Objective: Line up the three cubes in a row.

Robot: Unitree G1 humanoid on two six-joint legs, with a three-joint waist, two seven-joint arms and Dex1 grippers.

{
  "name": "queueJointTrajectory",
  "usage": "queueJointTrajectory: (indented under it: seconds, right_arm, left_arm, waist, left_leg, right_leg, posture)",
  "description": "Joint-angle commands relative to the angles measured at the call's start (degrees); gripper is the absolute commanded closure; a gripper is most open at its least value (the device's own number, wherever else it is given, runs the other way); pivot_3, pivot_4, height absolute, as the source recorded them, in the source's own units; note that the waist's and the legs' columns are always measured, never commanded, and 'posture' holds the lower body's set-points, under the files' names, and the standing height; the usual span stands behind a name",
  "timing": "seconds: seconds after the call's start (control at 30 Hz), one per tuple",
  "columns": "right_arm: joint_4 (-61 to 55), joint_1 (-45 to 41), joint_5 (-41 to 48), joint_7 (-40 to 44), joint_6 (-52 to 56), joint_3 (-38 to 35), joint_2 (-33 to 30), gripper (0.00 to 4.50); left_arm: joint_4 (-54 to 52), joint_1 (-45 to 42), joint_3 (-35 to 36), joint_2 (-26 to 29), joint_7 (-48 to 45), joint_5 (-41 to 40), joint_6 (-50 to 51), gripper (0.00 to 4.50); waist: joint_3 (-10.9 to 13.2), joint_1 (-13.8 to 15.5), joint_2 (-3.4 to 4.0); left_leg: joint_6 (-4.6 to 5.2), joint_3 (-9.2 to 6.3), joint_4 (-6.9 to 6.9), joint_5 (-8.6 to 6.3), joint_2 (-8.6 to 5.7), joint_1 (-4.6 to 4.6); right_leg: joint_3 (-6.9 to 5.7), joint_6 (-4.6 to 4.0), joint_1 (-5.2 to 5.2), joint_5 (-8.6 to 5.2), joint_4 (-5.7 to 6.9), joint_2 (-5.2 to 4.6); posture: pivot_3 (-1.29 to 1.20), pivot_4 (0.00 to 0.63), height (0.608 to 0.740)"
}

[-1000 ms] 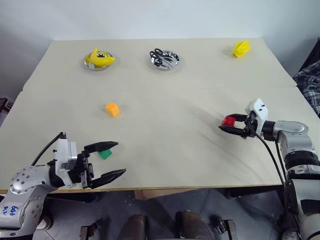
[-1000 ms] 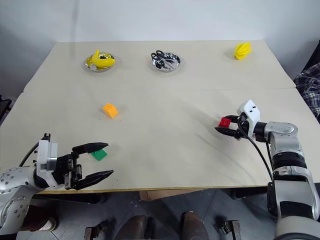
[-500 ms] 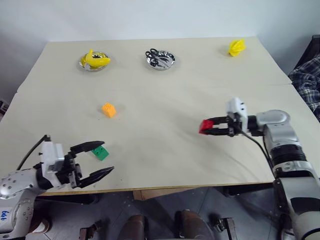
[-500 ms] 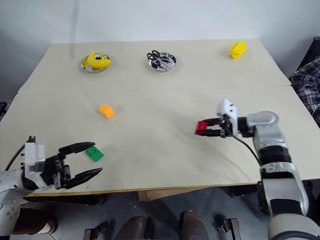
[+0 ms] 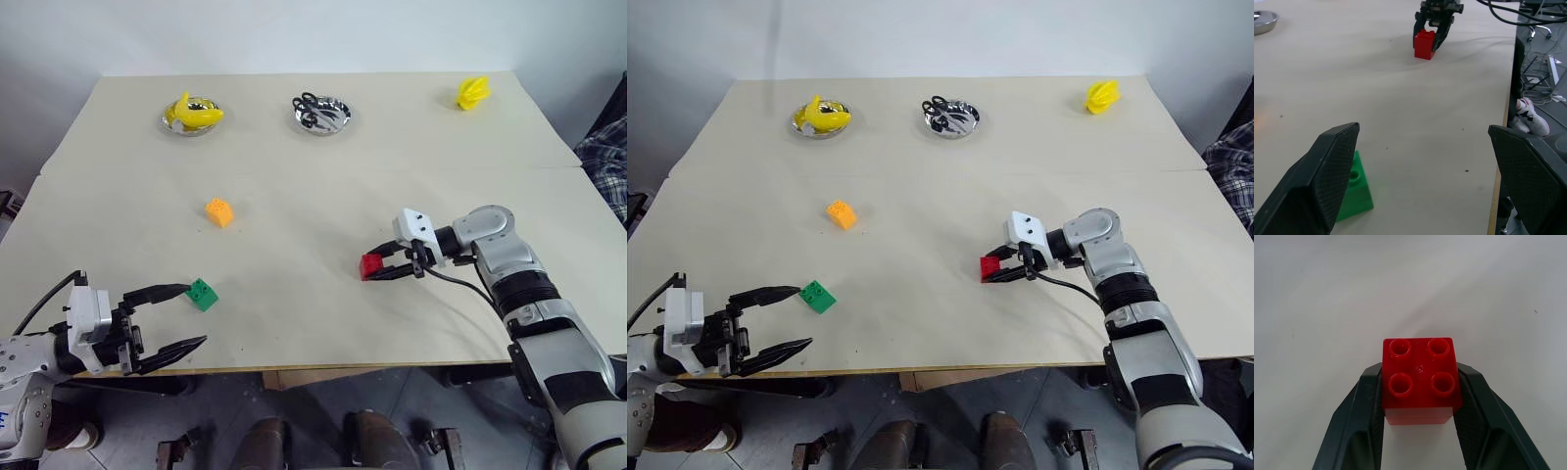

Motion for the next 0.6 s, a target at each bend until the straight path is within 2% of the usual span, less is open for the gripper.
queueJointTrajectory:
  seconds: [0.03, 0.27, 0.6]
  right_arm:
    - [2.16, 0.35, 1.69, 4.36, -1.89, -0.93, -2.87, 3.0]
    - [5.2, 0.54, 5.74, 4.36, -5.91, 0.84, -2.84, 3.0]
    - [3.13, 0.53, 12.05, 4.36, -6.59, 7.94, -4.81, 3.0]
  left_arm:
    - [-1.88, 0.15, 1.04, 0.11, 0.6, -0.91, 0.21, 0.0]
    - [-1.36, 0.0, 1.26, 0.91, 0.11, -1.05, 0.88, 0.0]
    - [-1.25, -1.07, 0.79, 1.41, -0.24, -0.94, 1.75, 0.0]
  waist:
    - [0.0, -0.04, -0.01]
    - [0.0, -0.29, -0.01]
    - [0.0, -0.23, -0.01]
  left_leg:
    - [0.01, 0.0, 0.02, 0.0, 0.0, 0.0]
    - [-0.01, 0.04, 0.05, 0.0, 0.04, 0.04]
    - [-0.01, 0.03, 0.11, 0.0, 0.04, 0.04]
  right_leg:
    - [0.0, 0.0, 0.02, 0.0, 0.0, 0.0]
    - [0.01, 0.0, 0.02, 0.0, -0.03, 0.02]
    - [0.02, 0.0, 0.02, 0.0, -0.04, 0.01]
  posture:
    - [0.0, 0.15, 0.74]
    - [0.0, 0.15, 0.74]
    - [0.0, 0.15, 0.74]
